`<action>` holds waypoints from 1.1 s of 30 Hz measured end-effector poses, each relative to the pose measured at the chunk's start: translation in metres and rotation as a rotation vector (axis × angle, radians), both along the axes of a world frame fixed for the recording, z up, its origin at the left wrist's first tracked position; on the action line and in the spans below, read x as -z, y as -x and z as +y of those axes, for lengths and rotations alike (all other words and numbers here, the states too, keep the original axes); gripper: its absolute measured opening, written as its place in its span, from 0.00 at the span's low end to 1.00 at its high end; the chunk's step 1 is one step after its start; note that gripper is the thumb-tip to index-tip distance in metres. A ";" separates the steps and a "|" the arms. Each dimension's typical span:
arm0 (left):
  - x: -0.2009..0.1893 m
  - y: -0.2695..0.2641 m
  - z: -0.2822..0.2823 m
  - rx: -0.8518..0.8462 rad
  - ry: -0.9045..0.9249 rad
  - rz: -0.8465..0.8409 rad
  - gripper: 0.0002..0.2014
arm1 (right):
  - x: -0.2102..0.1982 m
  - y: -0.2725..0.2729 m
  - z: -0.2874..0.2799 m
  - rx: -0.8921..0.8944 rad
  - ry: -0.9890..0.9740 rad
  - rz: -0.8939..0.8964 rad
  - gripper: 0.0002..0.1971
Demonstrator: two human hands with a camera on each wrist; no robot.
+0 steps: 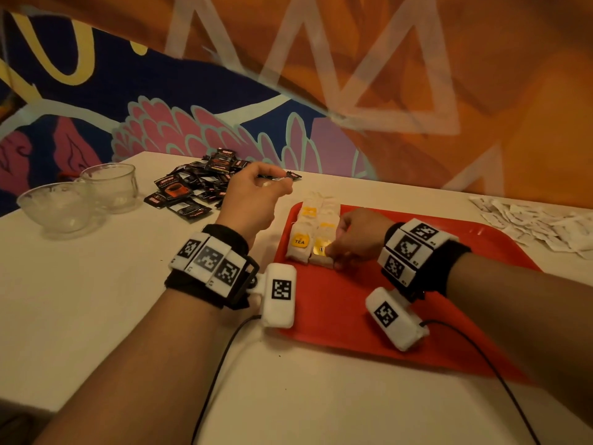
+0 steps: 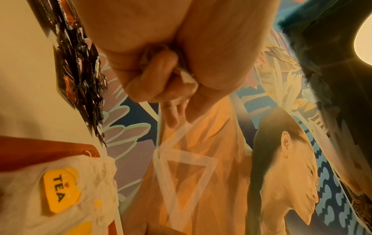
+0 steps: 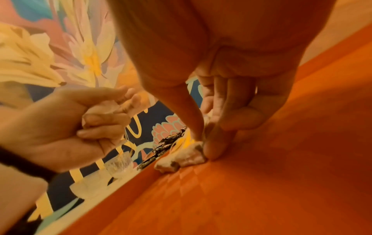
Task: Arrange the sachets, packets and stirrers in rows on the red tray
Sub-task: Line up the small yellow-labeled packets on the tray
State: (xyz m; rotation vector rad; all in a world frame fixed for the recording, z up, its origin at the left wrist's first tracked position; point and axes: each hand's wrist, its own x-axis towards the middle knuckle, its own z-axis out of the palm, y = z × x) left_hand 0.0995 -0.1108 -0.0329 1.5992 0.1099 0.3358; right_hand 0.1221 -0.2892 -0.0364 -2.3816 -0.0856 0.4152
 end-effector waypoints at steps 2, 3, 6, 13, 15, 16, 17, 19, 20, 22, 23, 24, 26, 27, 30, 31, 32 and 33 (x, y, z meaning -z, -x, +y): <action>-0.001 0.001 0.000 -0.010 -0.002 0.002 0.05 | 0.000 0.000 0.001 -0.037 0.118 -0.044 0.13; -0.001 0.001 0.000 -0.013 -0.002 0.002 0.05 | -0.001 0.000 0.002 -0.050 0.169 -0.070 0.14; -0.001 0.001 0.001 -0.014 -0.006 0.008 0.04 | -0.003 0.002 0.002 -0.070 0.183 -0.074 0.13; 0.000 0.000 0.002 -0.009 -0.016 0.026 0.03 | -0.003 0.003 -0.003 -0.043 0.079 -0.017 0.14; 0.000 0.000 0.002 -0.008 -0.018 0.034 0.04 | -0.001 0.003 -0.002 -0.032 0.026 0.004 0.14; 0.000 0.000 0.002 -0.007 -0.020 0.038 0.04 | 0.000 0.002 -0.002 -0.034 0.010 0.007 0.14; 0.001 0.000 0.002 -0.007 -0.021 0.041 0.04 | 0.001 0.002 -0.002 -0.038 0.001 0.009 0.14; 0.001 -0.001 0.002 -0.006 -0.019 0.043 0.04 | 0.001 0.000 -0.003 -0.050 0.006 -0.002 0.15; 0.001 -0.001 0.002 -0.007 -0.017 0.045 0.04 | 0.000 -0.002 -0.004 -0.067 0.037 -0.024 0.16; 0.001 -0.001 0.002 -0.006 -0.013 0.047 0.03 | -0.003 -0.004 -0.008 -0.070 0.113 -0.091 0.16; 0.001 -0.001 0.002 0.001 -0.002 0.049 0.03 | -0.006 -0.005 -0.010 -0.054 0.108 -0.114 0.15; 0.001 -0.001 0.002 0.015 0.022 0.049 0.03 | -0.009 -0.006 -0.012 -0.038 0.072 -0.122 0.14; 0.000 0.000 0.002 0.077 0.108 0.057 0.08 | -0.015 -0.006 -0.015 -0.033 -0.029 -0.134 0.12; -0.001 0.001 0.002 0.123 0.160 0.065 0.11 | -0.019 -0.004 -0.015 -0.056 -0.068 -0.164 0.12; -0.004 0.005 0.002 0.284 0.286 0.104 0.23 | -0.031 0.003 -0.012 -0.176 -0.180 -0.312 0.08; -0.004 0.006 0.002 0.334 0.309 0.118 0.26 | -0.034 0.007 -0.010 -0.205 -0.213 -0.373 0.07; -0.004 0.007 0.002 0.377 0.323 0.129 0.28 | -0.037 0.011 -0.007 -0.232 -0.249 -0.434 0.07; -0.004 0.008 0.002 0.415 0.329 0.138 0.30 | -0.039 0.015 -0.004 -0.256 -0.282 -0.490 0.07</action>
